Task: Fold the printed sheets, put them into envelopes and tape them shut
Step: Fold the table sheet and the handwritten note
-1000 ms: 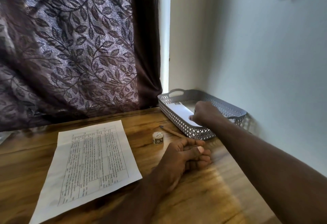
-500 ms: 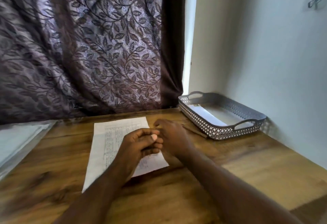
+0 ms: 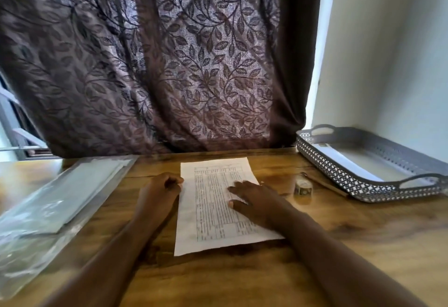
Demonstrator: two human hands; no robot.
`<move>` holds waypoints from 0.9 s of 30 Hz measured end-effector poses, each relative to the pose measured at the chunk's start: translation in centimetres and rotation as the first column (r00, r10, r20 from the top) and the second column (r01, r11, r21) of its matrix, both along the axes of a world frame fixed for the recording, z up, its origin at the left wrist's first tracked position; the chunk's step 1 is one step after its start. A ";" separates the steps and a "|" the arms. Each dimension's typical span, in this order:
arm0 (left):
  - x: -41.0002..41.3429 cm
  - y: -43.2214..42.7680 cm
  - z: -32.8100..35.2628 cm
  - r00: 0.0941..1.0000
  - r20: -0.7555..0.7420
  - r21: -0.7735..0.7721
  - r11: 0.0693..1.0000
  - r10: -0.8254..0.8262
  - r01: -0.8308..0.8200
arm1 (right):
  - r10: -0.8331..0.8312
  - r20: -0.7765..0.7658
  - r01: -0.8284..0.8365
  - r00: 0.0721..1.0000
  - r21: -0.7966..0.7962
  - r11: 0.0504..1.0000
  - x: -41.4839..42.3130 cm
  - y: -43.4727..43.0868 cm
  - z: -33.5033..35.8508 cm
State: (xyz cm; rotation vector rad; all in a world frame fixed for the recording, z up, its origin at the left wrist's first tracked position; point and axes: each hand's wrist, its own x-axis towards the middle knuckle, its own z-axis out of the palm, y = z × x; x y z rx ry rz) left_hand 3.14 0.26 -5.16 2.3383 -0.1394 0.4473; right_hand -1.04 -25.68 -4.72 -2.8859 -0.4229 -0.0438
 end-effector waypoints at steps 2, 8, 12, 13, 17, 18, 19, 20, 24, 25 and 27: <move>1.8 0.9 -0.6 0.997 -0.049 0.095 0.994 0.064 -0.059 | -0.015 -0.016 0.015 1.000 0.019 1.000 -0.4 0.5 0.3; 4.9 1.0 -1.0 0.940 -0.261 0.234 0.959 0.219 -0.158 | 0.013 0.027 -0.011 1.000 -0.085 0.996 -1.7 1.9 1.5; 4.5 0.7 -0.4 0.953 -0.217 0.133 0.973 0.212 -0.187 | 0.020 0.045 -0.023 0.999 0.058 0.998 -0.9 1.4 1.2; 4.3 0.7 -0.4 0.958 -0.205 0.084 0.979 0.201 -0.187 | -0.032 0.071 0.018 0.997 0.188 0.982 -0.6 1.1 1.2; 3.5 1.2 0.0 0.989 -0.142 -0.224 0.972 0.035 -0.066 | -0.458 0.129 0.281 0.880 0.634 0.720 1.4 0.0 1.3; 3.1 1.2 0.2 0.992 -0.127 -0.294 0.955 -0.010 -0.028 | -0.484 0.054 0.315 0.873 0.695 0.646 2.0 -0.1 1.3; 2.8 1.2 0.4 0.992 -0.116 -0.359 0.933 -0.047 0.002 | -0.456 -0.026 0.322 0.890 0.744 0.585 2.5 -0.2 1.2; 2.3 1.0 0.7 0.991 -0.112 -0.412 0.911 -0.078 0.025 | -0.402 -0.091 0.316 0.911 0.780 0.540 2.9 -0.3 0.9; 1.6 0.7 1.2 0.987 -0.093 -0.497 0.865 -0.129 0.066 | -0.285 -0.167 0.287 0.944 0.844 0.454 4.4 -0.8 0.5; 1.5 0.7 1.3 0.987 -0.097 -0.497 0.865 -0.130 0.065 | -0.266 -0.170 0.275 0.949 0.860 0.430 4.5 -1.0 0.4; 1.5 0.7 1.4 0.984 -0.115 -0.508 0.859 -0.137 0.061 | -0.222 -0.182 0.256 0.958 0.894 0.369 4.5 -1.2 0.5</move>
